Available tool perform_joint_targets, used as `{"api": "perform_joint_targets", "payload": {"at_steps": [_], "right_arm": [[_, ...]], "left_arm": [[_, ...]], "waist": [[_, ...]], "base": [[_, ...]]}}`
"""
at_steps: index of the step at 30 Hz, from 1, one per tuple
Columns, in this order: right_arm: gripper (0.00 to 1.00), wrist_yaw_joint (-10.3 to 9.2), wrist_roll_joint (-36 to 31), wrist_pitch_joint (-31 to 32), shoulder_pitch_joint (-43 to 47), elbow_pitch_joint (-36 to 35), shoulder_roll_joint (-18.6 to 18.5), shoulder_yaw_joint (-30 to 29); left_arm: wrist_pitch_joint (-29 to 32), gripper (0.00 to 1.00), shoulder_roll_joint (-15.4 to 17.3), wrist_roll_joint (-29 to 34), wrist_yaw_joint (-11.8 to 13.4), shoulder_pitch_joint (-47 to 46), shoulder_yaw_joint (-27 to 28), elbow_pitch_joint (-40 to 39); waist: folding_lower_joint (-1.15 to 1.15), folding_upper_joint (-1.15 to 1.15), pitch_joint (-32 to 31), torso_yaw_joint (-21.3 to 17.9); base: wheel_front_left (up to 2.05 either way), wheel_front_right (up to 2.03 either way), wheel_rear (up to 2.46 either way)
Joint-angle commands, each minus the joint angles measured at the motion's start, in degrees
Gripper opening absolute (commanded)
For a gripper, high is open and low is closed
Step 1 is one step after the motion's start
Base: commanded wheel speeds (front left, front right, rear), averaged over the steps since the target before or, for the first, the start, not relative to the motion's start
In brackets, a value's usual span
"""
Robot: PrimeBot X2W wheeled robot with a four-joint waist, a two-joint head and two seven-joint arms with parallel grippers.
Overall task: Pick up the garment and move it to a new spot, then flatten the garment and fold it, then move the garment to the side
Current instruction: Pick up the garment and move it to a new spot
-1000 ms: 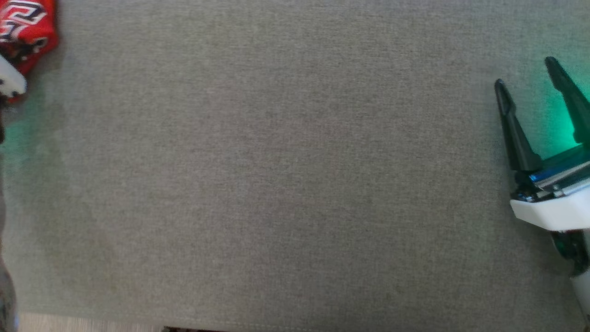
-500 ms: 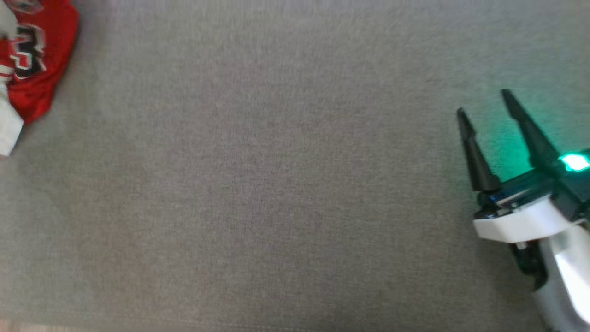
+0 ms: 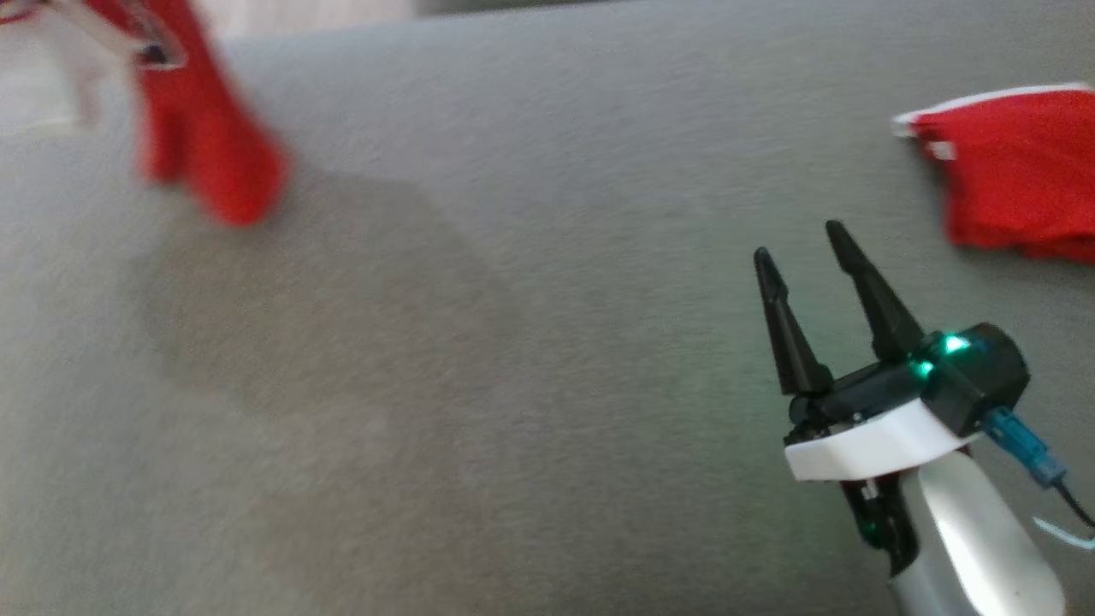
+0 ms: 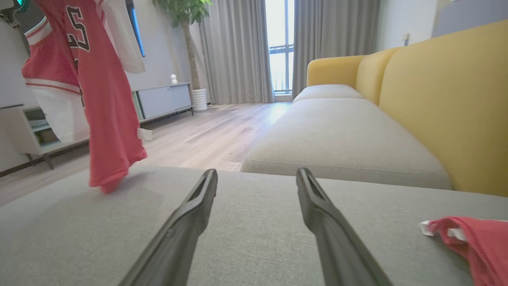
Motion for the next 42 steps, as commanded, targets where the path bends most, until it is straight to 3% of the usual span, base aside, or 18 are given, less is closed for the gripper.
{"api": "perform_joint_targets", "payload": {"at_steps": [1, 8, 13, 20, 27, 28, 29, 30, 31, 38, 42], "right_arm": [[1.00, -0.05, 0.55, -0.12, 0.22, -1.60, 0.48, 0.95], [1.00, -0.05, 0.81, -0.12, 1.26, -2.28, 2.35, -0.17], [1.00, -0.05, 0.58, -0.12, 1.85, -3.21, 3.58, -1.23], [1.00, -0.05, 0.22, -0.13, 3.03, -3.80, 4.80, -2.96], [1.00, -0.05, -0.23, -0.13, 6.56, -3.50, 4.75, -5.65], [1.00, -0.05, -0.31, -0.13, 7.12, -3.29, 4.68, -5.68], [1.00, -0.05, -0.32, -0.13, 7.70, -3.04, 4.62, -5.78], [1.00, -0.05, -0.26, -0.13, 8.19, -2.76, 4.58, -5.64], [1.00, -0.05, -0.29, -0.13, 8.69, -2.45, 4.44, -5.60], [1.00, -0.05, 0.11, -0.13, 11.15, -0.80, 4.48, -5.20], [1.00, -0.05, 0.38, -0.13, 12.56, 0.23, 4.83, -5.14]], "left_arm": [[0.43, 0.00, 2.84, -0.65, 0.10, -1.77, 1.48, -2.35], [2.54, 0.00, -0.80, -2.48, 1.88, 0.29, 0.02, -10.62], [2.34, 0.00, -6.76, -5.20, 3.79, 7.44, -2.11, -14.32], [-2.20, 0.00, -9.22, -9.78, 9.35, 30.23, -3.17, -18.73], [-10.63, 0.00, -13.56, -13.89, 14.60, 51.18, -3.24, -18.95], [-11.18, 0.09, -14.13, -13.87, 14.55, 52.90, -3.88, -18.83], [-11.71, 0.35, -14.89, -14.14, 14.44, 54.44, -4.28, -18.76], [-12.23, 0.75, -15.51, -14.38, 14.67, 55.85, -4.31, -18.74], [-12.66, 1.00, -16.07, -14.32, 14.91, 57.03, -4.49, -18.83], [-14.24, 1.00, -17.33, -12.29, 17.85, 63.73, -2.72, -21.55], [-14.40, 1.00, -17.66, -7.85, 20.75, 68.21, 3.16, -27.70]], "waist": [[0.01, 0.00, -4.80, -5.38], [0.01, 0.00, -6.72, -10.95], [0.01, 0.00, -5.20, -12.75], [0.01, 0.00, -3.87, -12.74], [0.01, 0.00, -4.93, -8.43], [0.01, 0.00, -5.35, -7.59], [0.01, 0.00, -5.98, -6.62], [0.01, 0.00, -6.49, -5.93], [0.01, 0.00, -7.17, -5.01], [0.01, 0.00, -11.89, -0.80], [0.01, 0.00, -14.56, 1.41]], "base": [[0.00, 0.00, 0.00], [0.00, 0.00, 0.00], [0.00, 0.00, 0.00], [0.00, 0.00, 0.00], [0.00, 0.00, 0.00], [0.00, 0.00, 0.00], [0.00, 0.00, 0.00], [0.00, 0.00, 0.00], [0.00, 0.00, 0.00], [0.00, 0.00, 0.00], [0.00, 0.00, 0.00]]}}
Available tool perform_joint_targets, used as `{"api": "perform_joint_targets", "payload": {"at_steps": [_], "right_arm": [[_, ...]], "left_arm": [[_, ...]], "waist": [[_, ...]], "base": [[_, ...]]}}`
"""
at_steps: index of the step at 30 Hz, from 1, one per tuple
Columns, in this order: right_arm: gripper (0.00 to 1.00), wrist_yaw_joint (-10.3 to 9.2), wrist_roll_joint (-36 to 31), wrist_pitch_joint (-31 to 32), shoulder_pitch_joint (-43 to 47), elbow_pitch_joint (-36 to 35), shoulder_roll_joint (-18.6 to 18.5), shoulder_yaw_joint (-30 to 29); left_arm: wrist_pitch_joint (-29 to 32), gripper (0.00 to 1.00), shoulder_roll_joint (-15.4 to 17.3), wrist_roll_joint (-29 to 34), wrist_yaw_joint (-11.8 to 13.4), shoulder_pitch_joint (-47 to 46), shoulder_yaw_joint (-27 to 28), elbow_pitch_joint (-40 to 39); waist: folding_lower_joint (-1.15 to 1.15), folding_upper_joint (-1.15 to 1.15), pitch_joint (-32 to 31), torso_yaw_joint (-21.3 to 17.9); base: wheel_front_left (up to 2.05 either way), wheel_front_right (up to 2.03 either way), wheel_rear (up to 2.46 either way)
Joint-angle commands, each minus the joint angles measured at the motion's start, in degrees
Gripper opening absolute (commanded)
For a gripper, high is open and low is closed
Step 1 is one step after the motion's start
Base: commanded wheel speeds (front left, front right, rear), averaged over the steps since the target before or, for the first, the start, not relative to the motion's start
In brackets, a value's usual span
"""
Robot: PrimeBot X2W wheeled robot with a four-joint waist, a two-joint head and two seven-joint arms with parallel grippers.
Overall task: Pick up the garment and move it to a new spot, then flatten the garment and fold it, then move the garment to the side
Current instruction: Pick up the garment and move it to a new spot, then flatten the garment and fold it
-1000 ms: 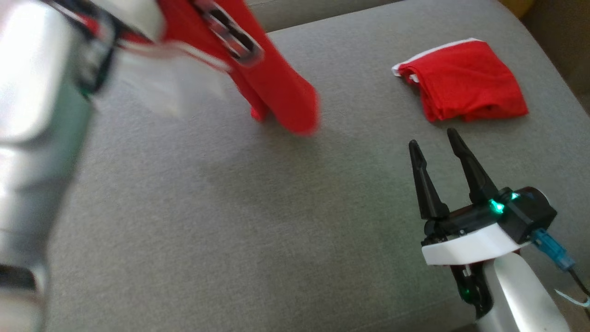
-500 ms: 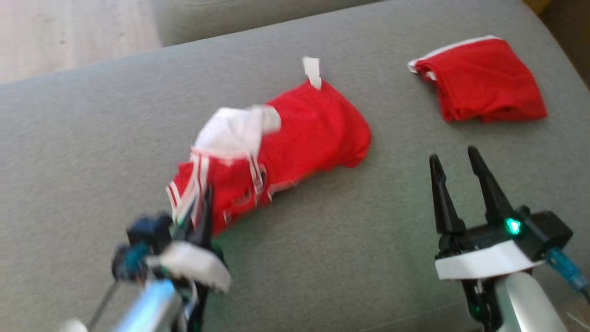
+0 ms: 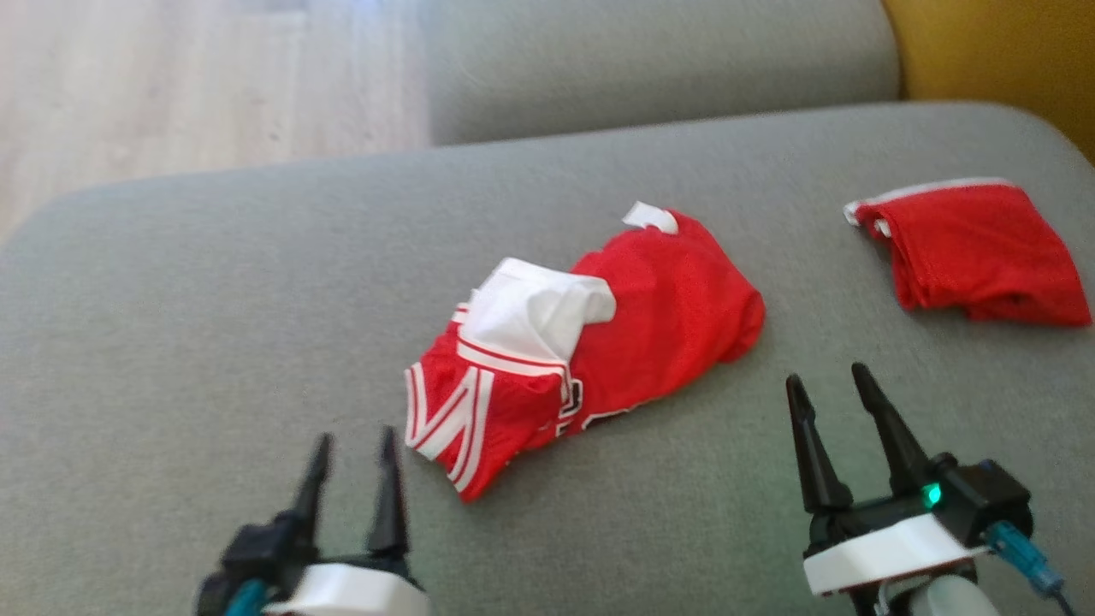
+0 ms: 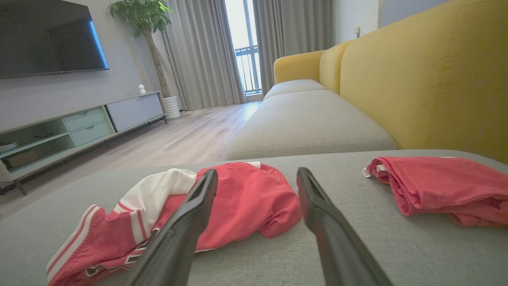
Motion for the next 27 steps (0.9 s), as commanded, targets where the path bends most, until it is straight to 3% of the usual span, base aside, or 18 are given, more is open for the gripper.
{"api": "perform_joint_targets", "payload": {"at_steps": [1, 11, 19, 27], "right_arm": [[1.00, -0.05, 0.39, -0.13, -1.17, -1.36, 0.36, 1.29], [1.00, -0.05, -0.09, -0.13, 1.62, 0.36, 0.99, 0.50], [1.00, -0.05, -0.85, -0.13, 4.01, 0.91, 1.39, 0.17], [1.00, -0.05, -0.74, -0.13, 4.07, 1.11, 1.66, 0.48]], "left_arm": [[-0.68, 1.00, -0.02, 1.30, 0.41, -0.90, 3.54, -2.98], [-0.70, 1.00, -2.96, 12.25, -1.47, 9.82, 17.30, -10.01], [-0.70, 1.00, -5.60, 19.74, -5.42, 13.97, 18.74, -9.52], [-0.71, 1.00, -7.42, 22.12, -7.78, 13.97, 20.10, -8.22]], "waist": [[0.01, 0.00, -2.57, 2.43], [0.01, 0.00, -6.24, 4.37], [0.01, 0.00, -7.23, 4.34], [0.01, 0.00, -7.42, 3.54]], "base": [[0.00, 0.00, 0.00], [0.00, 0.00, 0.00], [0.00, 0.00, 0.00], [0.00, 0.00, 0.00]]}}
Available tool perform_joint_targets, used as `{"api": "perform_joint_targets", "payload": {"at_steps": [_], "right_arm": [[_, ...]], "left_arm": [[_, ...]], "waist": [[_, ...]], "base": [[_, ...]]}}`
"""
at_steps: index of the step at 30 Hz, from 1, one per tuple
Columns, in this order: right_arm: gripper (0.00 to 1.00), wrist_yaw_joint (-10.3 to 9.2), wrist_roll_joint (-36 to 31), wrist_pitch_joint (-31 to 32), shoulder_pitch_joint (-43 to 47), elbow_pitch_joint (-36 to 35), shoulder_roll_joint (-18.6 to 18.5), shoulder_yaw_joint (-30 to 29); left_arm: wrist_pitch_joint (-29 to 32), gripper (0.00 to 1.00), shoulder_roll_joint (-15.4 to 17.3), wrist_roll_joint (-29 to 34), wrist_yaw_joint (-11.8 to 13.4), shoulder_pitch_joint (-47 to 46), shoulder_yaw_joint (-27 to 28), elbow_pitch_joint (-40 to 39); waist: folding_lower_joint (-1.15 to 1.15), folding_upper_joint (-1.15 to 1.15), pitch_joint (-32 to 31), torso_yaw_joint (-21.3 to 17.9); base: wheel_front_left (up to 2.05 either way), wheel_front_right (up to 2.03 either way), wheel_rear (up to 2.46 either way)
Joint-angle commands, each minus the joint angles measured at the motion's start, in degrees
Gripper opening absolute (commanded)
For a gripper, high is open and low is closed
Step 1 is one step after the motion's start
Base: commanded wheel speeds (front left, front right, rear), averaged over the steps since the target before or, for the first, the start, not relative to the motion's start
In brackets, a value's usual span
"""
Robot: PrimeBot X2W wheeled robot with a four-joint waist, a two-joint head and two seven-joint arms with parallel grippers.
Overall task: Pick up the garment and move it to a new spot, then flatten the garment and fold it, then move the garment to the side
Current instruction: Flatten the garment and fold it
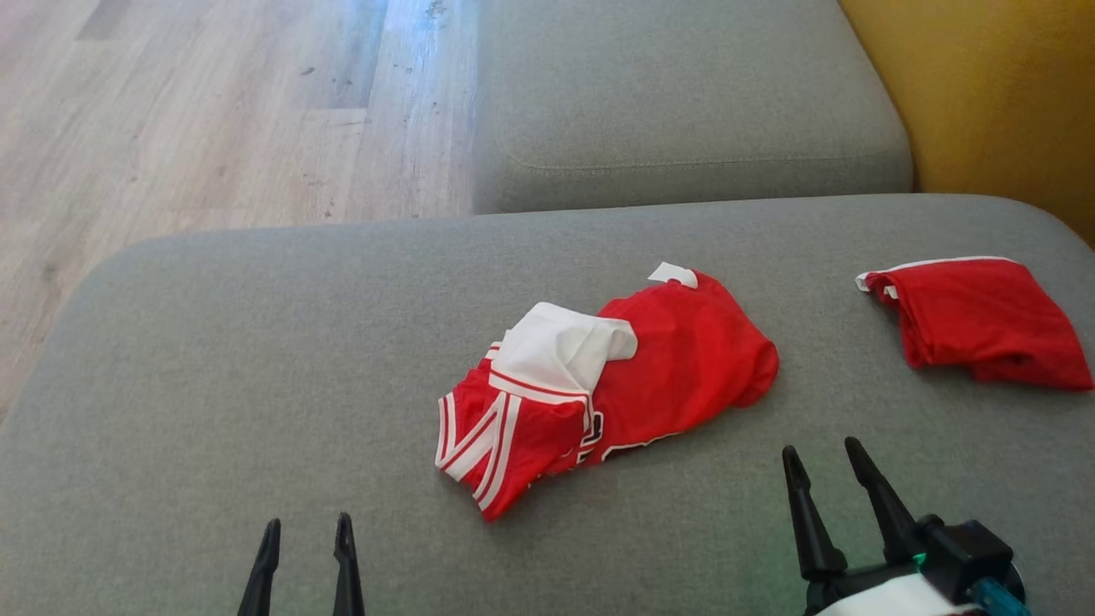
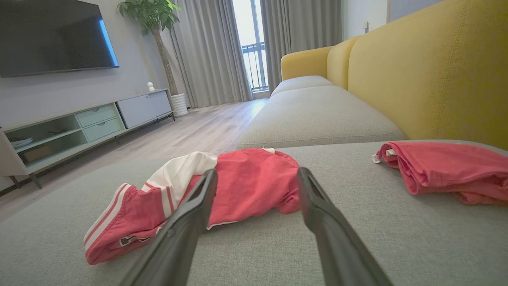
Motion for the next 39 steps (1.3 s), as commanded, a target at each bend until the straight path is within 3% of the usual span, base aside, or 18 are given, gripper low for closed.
{"api": "perform_joint_targets", "payload": {"at_steps": [1, 13, 18, 25, 30, 33, 39], "right_arm": [[1.00, -0.05, -0.18, -0.14, -2.13, -1.73, 0.05, 1.25], [1.00, -0.05, -0.18, -0.14, -2.23, -1.68, -0.06, 1.28], [1.00, -0.05, -0.30, -0.14, -2.95, -1.92, -0.33, 1.68], [1.00, -0.05, -0.55, -0.14, -4.83, -2.33, -1.32, 2.99], [1.00, -0.05, -0.72, -0.14, -7.49, -3.12, -1.80, 3.14], [1.00, -0.05, -0.28, -0.14, -9.76, -3.30, -2.17, 4.00], [1.00, -0.05, -0.21, -0.14, -12.28, -3.42, -2.51, 3.98]], "left_arm": [[-0.55, 1.00, -0.62, 0.70, -0.22, -2.40, 2.08, -1.54], [-0.55, 1.00, -1.63, 2.01, -2.21, -3.41, 3.27, -0.18], [-0.55, 1.00, -1.84, 3.68, -3.54, -7.87, 1.59, 0.86], [0.13, 1.00, -2.07, 6.75, -6.61, -21.54, -5.22, 6.69], [5.29, 1.00, -2.20, 7.27, -8.84, -34.98, -10.91, 13.20], [9.20, 1.00, -2.23, 5.49, -9.51, -45.31, -16.44, 18.03], [17.30, 1.00, -2.24, 0.53, -10.51, -56.33, -24.08, 24.78]], "waist": [[0.00, 0.00, 0.05, -0.15], [0.00, 0.00, 0.82, -0.73], [0.00, 0.00, 2.62, -0.99], [0.00, 0.00, 7.57, -2.02], [0.00, 0.00, 13.15, -3.18], [0.00, 0.00, 16.73, -4.45], [0.00, 0.00, 20.68, -6.00]], "base": [[0.00, 0.00, 0.00], [0.00, 0.00, 0.00], [0.00, 0.00, 0.00], [0.00, 0.00, 0.00], [0.00, 0.00, 0.00], [0.00, 0.00, 0.00], [0.00, 0.00, 0.00]]}}
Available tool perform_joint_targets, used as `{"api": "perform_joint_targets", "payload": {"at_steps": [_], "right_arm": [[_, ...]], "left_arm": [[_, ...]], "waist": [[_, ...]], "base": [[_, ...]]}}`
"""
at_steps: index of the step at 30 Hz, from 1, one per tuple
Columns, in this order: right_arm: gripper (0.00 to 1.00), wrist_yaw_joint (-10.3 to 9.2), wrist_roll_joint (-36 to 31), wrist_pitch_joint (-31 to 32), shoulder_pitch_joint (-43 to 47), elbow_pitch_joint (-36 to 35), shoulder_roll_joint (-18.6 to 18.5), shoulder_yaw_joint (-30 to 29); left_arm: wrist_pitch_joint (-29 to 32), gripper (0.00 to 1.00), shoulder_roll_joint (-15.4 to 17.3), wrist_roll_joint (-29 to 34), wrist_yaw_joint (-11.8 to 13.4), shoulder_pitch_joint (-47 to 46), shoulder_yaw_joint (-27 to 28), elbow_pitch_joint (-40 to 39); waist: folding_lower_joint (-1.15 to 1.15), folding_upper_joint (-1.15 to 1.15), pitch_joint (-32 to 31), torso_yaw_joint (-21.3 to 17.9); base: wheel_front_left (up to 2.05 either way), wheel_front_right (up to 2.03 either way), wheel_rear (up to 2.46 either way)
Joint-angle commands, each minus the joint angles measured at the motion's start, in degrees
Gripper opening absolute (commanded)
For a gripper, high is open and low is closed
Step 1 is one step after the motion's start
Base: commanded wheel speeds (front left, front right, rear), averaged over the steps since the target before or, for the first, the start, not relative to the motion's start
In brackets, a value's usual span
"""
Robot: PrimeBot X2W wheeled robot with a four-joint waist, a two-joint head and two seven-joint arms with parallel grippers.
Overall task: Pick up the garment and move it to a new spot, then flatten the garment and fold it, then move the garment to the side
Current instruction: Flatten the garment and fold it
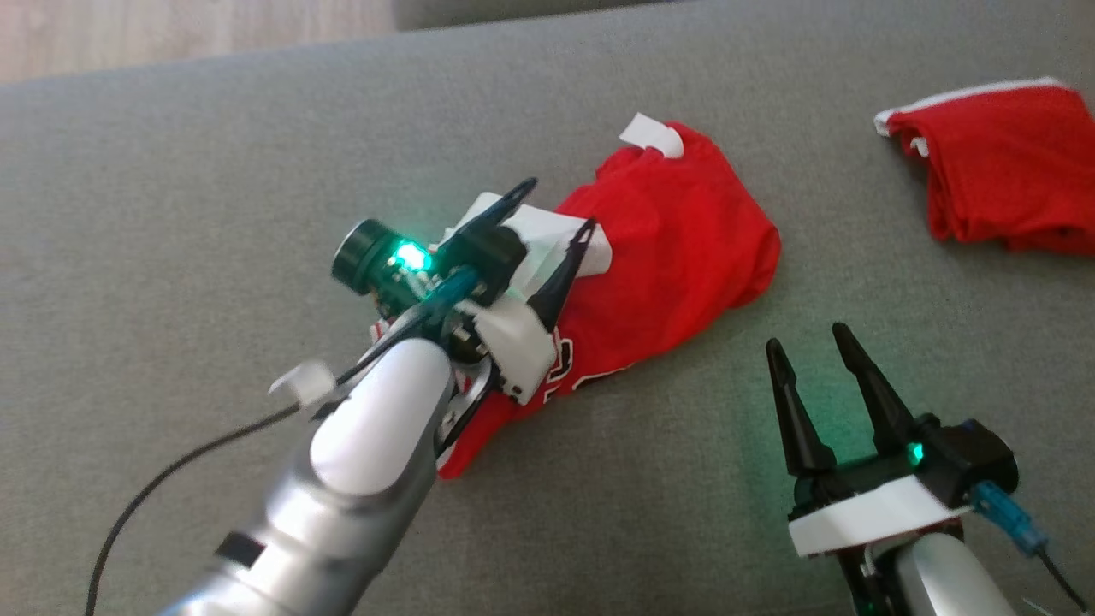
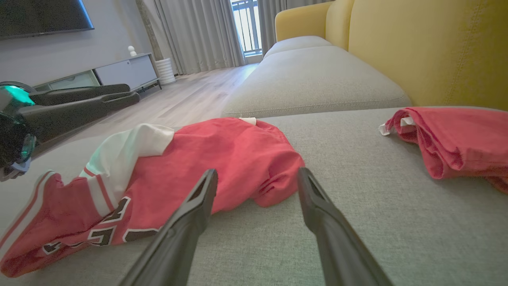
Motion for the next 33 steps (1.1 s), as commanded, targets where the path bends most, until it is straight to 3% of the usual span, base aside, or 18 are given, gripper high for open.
{"api": "perform_joint_targets", "payload": {"at_steps": [1, 3, 4, 8, 9, 10, 11, 23, 28, 33], "right_arm": [[1.00, -0.05, 0.17, -0.15, -2.06, -1.93, -0.57, 1.18], [1.00, -0.05, 0.10, -0.15, -2.46, -2.03, -0.57, 1.01], [1.00, -0.05, 0.01, -0.15, -2.92, -2.15, -0.48, 0.81], [1.00, -0.05, -0.06, -0.15, -3.03, -2.25, -0.40, 0.51], [1.00, -0.05, -0.08, -0.15, -3.04, -2.25, -0.39, 0.44], [1.00, -0.05, -0.11, -0.15, -3.04, -2.24, -0.38, 0.36], [1.00, -0.05, -0.13, -0.15, -3.02, -2.24, -0.36, 0.26], [1.00, -0.05, -0.19, -0.15, -0.97, -1.67, -0.63, -0.05], [1.00, -0.05, -0.01, -0.15, 0.67, -1.51, -0.81, -0.44], [1.00, -0.05, 0.43, -0.15, 2.15, -1.15, -1.05, -0.77]], "left_arm": [[1.73, 1.00, 0.25, -1.52, -0.05, -3.58, -0.17, -0.69], [4.44, 1.00, 0.24, -2.87, -0.01, -5.84, -2.27, 0.87], [8.64, 1.00, 0.24, -3.52, 0.89, -8.57, -5.28, 4.18], [9.32, 1.00, 0.24, -4.03, 1.43, -9.57, -6.81, 5.97], [9.02, 0.85, 0.24, -4.27, 1.50, -9.66, -7.03, 6.15], [8.44, 0.16, 0.24, -4.46, 1.70, -9.72, -7.20, 6.18], [7.89, 0.00, 0.24, -4.55, 1.92, -9.73, -7.43, 6.20], [0.70, 0.00, 0.38, -7.78, 3.67, -5.45, -8.56, 0.76], [-5.35, 0.00, 3.18, -8.74, 8.00, 0.39, -5.56, -7.21], [-9.67, 0.00, 7.97, -11.13, 13.46, 9.81, -0.50, -18.30]], "waist": [[-0.02, 0.00, 2.11, -1.32], [-0.02, 0.00, 2.80, -1.58], [-0.02, 0.00, 3.56, -2.00], [-0.02, 0.00, 3.71, -2.05], [-0.02, 0.00, 3.66, -2.01], [-0.02, 0.00, 3.58, -1.94], [-0.02, 0.00, 3.45, -1.82], [-0.02, 0.00, -0.76, 1.79], [-0.02, 0.00, -3.57, 4.32], [-0.02, 0.00, -5.31, 7.63]], "base": [[0.00, 0.00, 0.00], [0.00, 0.00, 0.00], [0.00, 0.00, 0.00], [0.00, 0.00, 0.00], [0.00, 0.00, 0.00], [0.00, 0.00, 0.00], [0.00, 0.00, 0.00], [0.00, 0.00, 0.00], [0.00, 0.00, 0.00], [0.00, 0.00, 0.00]]}}
